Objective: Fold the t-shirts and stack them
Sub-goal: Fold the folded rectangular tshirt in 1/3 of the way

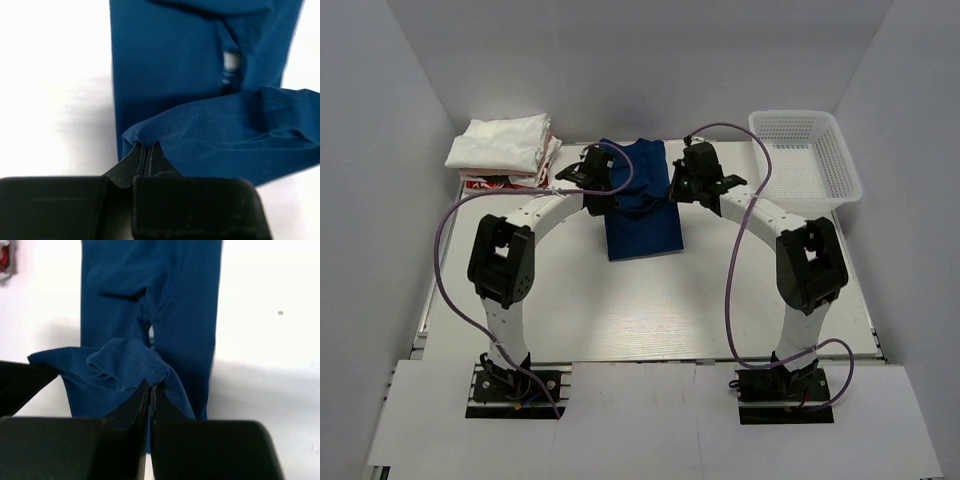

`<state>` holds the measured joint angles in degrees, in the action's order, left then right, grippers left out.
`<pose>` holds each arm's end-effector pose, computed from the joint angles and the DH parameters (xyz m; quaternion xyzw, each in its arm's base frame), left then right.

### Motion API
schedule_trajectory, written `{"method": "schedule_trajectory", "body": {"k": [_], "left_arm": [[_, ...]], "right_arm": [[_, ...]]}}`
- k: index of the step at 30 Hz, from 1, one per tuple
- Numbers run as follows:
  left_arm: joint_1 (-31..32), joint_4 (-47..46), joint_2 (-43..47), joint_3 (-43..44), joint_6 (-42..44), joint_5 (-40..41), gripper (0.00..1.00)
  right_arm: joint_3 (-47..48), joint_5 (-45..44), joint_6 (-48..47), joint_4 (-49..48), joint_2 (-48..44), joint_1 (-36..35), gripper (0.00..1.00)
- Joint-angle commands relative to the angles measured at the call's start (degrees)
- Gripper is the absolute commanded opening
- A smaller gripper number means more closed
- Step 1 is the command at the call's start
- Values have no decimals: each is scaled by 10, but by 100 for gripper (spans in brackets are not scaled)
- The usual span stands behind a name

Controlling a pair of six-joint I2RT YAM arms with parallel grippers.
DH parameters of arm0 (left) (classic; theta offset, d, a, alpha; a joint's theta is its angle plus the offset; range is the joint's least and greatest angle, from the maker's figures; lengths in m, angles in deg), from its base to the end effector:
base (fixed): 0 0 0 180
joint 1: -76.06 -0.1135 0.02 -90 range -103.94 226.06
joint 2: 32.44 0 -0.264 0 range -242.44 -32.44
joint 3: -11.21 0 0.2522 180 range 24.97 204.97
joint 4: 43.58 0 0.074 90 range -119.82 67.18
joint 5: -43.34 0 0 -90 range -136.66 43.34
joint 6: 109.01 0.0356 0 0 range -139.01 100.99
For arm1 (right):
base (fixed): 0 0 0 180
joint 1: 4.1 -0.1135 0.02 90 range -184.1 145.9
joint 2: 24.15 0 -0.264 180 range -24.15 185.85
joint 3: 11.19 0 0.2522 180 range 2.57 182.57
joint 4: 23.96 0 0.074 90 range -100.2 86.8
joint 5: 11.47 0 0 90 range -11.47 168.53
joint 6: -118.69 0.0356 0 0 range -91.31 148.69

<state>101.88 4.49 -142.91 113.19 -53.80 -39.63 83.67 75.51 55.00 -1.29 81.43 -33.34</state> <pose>0.3818 -0.1799 0.2324 -0.0923 0.9516 -0.0942 0.2775 0.3763 0.2085 0.2606 -0.0100 0.8802 0.2004 0.4302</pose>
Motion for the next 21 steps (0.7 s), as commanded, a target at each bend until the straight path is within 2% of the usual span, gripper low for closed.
{"method": "schedule_trajectory", "body": {"k": [1,8,13,14,16,17,18,19,20,21], "left_arm": [[-16,-1,-2,33,20,-1,0],[-27,-71,-29,20,44,-46,0],[-32,-89,-65,49,54,-20,0],[-38,-66,-81,75,54,-12,5],[-38,-43,-93,98,54,5,44],[-38,-30,-93,115,54,5,67],[-43,-23,-93,121,54,5,89],[-43,-23,-93,121,62,5,97],[-43,-16,-85,121,62,13,100],[-43,-16,-76,121,62,13,100]], "right_arm": [[55,-5,-20,1,31,13,0],[116,2,-14,15,116,22,0],[169,-15,-14,15,168,26,0],[192,-15,-20,21,176,26,0],[242,-14,-25,54,203,28,17],[252,-14,-28,65,209,28,26],[256,-11,-31,74,209,27,57],[253,-4,-35,76,198,27,72],[246,-1,-35,70,190,24,85],[236,4,-38,67,180,24,90]]}}
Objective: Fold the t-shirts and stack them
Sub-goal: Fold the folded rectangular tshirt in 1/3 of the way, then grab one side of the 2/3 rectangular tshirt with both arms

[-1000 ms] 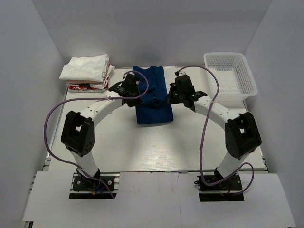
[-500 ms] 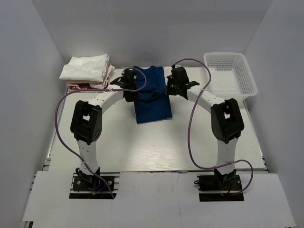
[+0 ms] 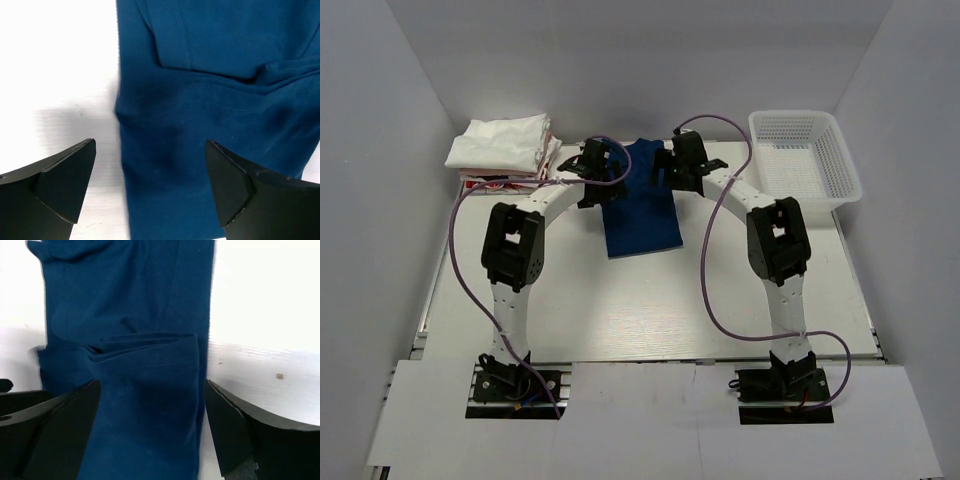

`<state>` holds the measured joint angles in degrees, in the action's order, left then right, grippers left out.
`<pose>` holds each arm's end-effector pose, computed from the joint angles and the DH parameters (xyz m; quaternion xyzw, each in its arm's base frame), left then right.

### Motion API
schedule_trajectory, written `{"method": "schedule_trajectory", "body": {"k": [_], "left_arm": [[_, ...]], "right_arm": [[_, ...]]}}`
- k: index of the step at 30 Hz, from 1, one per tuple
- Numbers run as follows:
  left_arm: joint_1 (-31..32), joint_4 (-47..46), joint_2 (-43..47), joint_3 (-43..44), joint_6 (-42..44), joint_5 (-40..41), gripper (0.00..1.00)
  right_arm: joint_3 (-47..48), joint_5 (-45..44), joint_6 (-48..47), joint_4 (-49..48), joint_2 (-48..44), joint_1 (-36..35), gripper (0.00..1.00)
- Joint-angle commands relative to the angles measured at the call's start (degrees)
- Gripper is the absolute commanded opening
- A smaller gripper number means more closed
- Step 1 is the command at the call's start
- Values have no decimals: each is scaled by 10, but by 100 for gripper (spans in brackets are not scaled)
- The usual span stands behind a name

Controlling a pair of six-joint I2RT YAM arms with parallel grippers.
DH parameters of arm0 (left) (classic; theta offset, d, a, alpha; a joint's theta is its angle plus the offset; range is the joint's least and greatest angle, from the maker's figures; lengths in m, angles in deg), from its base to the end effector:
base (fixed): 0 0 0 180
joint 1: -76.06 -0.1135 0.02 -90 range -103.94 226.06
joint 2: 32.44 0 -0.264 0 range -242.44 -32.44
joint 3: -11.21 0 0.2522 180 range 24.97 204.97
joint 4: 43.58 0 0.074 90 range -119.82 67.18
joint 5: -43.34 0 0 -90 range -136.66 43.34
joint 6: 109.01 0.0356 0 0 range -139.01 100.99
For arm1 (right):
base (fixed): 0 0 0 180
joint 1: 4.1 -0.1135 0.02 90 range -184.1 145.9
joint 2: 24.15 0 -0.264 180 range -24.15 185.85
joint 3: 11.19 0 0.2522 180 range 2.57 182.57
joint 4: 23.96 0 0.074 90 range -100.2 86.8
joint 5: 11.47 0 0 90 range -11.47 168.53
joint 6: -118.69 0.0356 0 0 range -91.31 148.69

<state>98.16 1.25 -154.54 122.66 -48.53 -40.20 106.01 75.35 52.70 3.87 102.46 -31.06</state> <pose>0.4371 -0.1732 0.2004 -0.0784 0.9504 -0.0805 0.2901 0.4586 0.2310 0.2179 -0.0107 0.8955 0.1687 0.4116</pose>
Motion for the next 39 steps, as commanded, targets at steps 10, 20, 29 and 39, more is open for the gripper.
{"method": "schedule_trajectory", "body": {"k": [10,20,29,39], "left_arm": [[-1,-60,279,-265,-30,-16,100],[29,-188,297,-438,-55,-229,100],[42,-175,200,-395,-38,-185,73],[29,-122,167,-383,-38,-127,54]], "right_arm": [[-252,114,9,-101,-183,-24,90],[-452,63,37,-156,-288,-15,90],[-452,85,46,-161,-248,-3,90],[-452,115,53,-158,-215,7,84]]}}
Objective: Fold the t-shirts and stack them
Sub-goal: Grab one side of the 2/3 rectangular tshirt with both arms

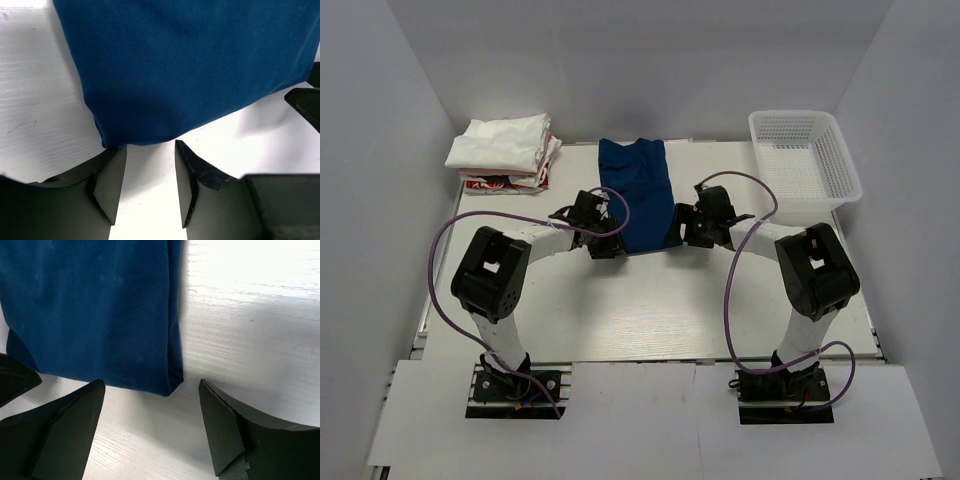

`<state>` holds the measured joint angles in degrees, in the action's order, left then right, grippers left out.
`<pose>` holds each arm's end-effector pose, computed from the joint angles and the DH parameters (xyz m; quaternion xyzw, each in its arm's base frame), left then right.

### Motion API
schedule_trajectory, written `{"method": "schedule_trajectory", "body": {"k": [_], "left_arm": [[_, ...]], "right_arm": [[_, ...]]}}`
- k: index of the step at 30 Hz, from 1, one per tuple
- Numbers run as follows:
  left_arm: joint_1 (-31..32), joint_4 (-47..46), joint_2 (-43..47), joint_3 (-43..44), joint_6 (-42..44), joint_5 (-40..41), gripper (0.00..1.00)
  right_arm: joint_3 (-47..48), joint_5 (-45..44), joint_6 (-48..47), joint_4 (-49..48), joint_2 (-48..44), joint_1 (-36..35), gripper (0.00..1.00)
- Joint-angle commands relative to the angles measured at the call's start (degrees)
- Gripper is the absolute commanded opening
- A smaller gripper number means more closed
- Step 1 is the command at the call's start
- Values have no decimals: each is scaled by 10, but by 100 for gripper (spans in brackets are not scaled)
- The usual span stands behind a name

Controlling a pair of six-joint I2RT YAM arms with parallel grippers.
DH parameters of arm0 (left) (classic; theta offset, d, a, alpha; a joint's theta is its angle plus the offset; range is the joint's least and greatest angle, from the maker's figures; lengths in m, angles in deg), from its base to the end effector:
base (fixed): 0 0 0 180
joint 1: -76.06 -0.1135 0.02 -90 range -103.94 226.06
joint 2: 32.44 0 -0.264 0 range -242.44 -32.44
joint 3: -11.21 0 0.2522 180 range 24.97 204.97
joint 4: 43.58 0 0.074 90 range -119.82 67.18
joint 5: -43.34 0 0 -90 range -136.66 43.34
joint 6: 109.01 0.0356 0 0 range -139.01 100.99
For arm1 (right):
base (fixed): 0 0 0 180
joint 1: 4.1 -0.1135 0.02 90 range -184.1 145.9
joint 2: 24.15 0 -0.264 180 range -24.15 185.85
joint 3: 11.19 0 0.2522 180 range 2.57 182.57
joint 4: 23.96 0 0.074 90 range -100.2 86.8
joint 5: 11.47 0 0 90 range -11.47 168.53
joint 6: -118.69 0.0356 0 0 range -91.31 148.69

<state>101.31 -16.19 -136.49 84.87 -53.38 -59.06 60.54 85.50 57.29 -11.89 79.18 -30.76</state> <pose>0.3220 -0.1603 0.1500 -0.0461 0.9545 -0.2272 0.1878 0.3330 0.1720 0.1627 -0.0084 0.9179 0.2316 0.3220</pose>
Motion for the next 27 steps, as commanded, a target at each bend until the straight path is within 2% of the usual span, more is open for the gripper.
{"method": "schedule_trajectory", "body": {"k": [1,10,11,14,20,21,23,24,26,27], "left_arm": [[-3,67,-5,-5,11,72,55],[-3,124,-4,8,-17,136,57],[-3,129,-11,8,-18,136,57],[-3,124,-18,8,-18,136,58],[-3,110,-42,28,-18,126,58],[-8,110,-54,33,-18,126,51],[-8,115,-60,39,-23,126,43],[-8,115,-66,39,-23,126,33],[-8,104,-71,39,-23,126,21],[-8,104,-78,39,-23,120,11]], "right_arm": [[2,17,8,-2,25,5,81],[2,47,17,-12,31,8,66],[3,51,17,-11,32,8,59],[1,61,19,-16,33,7,48],[-2,60,19,-16,38,10,30],[-1,60,19,-16,38,8,23],[-2,53,21,-15,37,8,17],[-1,51,17,-14,37,9,11],[1,46,15,-9,42,13,6],[1,44,15,-5,43,9,0]]}}
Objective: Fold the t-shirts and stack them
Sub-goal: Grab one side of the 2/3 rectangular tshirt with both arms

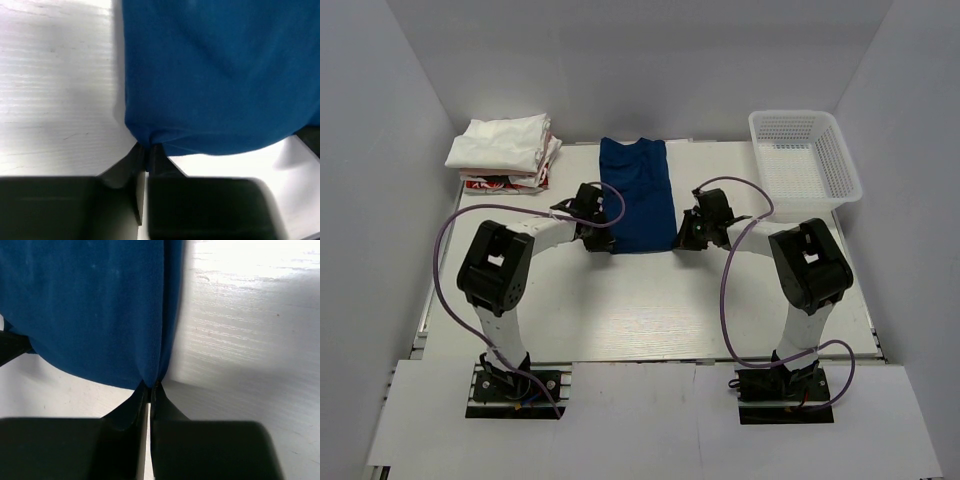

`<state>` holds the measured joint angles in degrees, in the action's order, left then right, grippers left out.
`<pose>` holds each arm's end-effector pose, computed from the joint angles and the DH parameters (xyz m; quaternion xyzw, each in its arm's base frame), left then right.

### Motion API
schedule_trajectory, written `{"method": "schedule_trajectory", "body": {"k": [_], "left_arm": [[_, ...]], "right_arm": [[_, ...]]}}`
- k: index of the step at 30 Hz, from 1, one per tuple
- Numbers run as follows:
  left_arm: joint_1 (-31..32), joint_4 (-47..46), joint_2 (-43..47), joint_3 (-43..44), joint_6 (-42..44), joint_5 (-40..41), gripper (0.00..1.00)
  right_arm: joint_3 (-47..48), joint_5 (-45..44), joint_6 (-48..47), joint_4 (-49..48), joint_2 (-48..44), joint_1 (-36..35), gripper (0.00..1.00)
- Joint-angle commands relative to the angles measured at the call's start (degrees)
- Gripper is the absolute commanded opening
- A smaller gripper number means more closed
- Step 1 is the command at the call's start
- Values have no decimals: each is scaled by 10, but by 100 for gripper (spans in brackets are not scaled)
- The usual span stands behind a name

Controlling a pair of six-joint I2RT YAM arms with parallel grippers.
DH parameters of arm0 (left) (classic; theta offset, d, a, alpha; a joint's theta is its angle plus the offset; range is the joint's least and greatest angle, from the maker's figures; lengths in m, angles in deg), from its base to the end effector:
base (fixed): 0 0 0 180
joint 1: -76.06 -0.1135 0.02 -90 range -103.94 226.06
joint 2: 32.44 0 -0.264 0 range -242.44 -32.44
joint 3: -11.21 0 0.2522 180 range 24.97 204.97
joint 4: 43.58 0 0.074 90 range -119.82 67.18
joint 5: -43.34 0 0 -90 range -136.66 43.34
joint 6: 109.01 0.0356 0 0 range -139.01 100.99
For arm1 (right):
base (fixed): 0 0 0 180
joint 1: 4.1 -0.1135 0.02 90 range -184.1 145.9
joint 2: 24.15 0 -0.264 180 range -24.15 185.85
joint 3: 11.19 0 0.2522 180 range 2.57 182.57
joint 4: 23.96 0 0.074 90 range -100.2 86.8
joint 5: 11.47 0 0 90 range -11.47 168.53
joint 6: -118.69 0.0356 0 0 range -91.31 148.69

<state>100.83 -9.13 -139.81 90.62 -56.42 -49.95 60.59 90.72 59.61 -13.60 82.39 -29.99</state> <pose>0.3372 -0.1578 0.1501 -0.1001 0.9656 -0.1470 0.1897 0.3378 0.1723 0.1457 -0.0002 0.9199 0.2669 0.2872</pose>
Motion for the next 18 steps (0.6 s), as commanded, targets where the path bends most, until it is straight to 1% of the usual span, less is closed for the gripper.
{"method": "schedule_trajectory", "body": {"k": [1,3,5,6,7,8,9,10,11,12,14,15,18], "left_arm": [[-3,40,-45,-13,8,29,0],[-3,48,-52,-13,8,21,0],[-3,48,-29,-32,8,21,0],[5,48,-14,-42,8,21,0],[12,48,25,-60,8,21,0],[12,53,45,-70,8,21,0],[18,53,66,-82,8,8,0],[18,53,106,-108,8,-13,0],[18,53,123,-120,13,-22,0],[24,59,138,-130,13,-29,0],[34,97,163,-146,18,-62,0],[34,106,192,-146,18,-72,0],[56,106,248,-178,40,-130,0]], "right_arm": [[3,-10,-9,14,11,1,0],[1,-13,-9,14,5,1,0],[-4,-8,-16,12,-7,1,0],[-8,-3,-17,12,-20,1,0],[-11,2,-30,19,-31,-2,0],[-14,6,-38,30,-41,-4,0],[-26,7,-41,33,-59,-7,0],[-44,10,-41,52,-82,-10,0],[-55,13,-43,63,-92,-10,0],[-80,15,-42,66,-128,-12,0],[-116,42,-41,84,-152,-15,0],[-140,49,-38,88,-178,-18,0],[-178,106,-35,108,-249,-33,0]]}}
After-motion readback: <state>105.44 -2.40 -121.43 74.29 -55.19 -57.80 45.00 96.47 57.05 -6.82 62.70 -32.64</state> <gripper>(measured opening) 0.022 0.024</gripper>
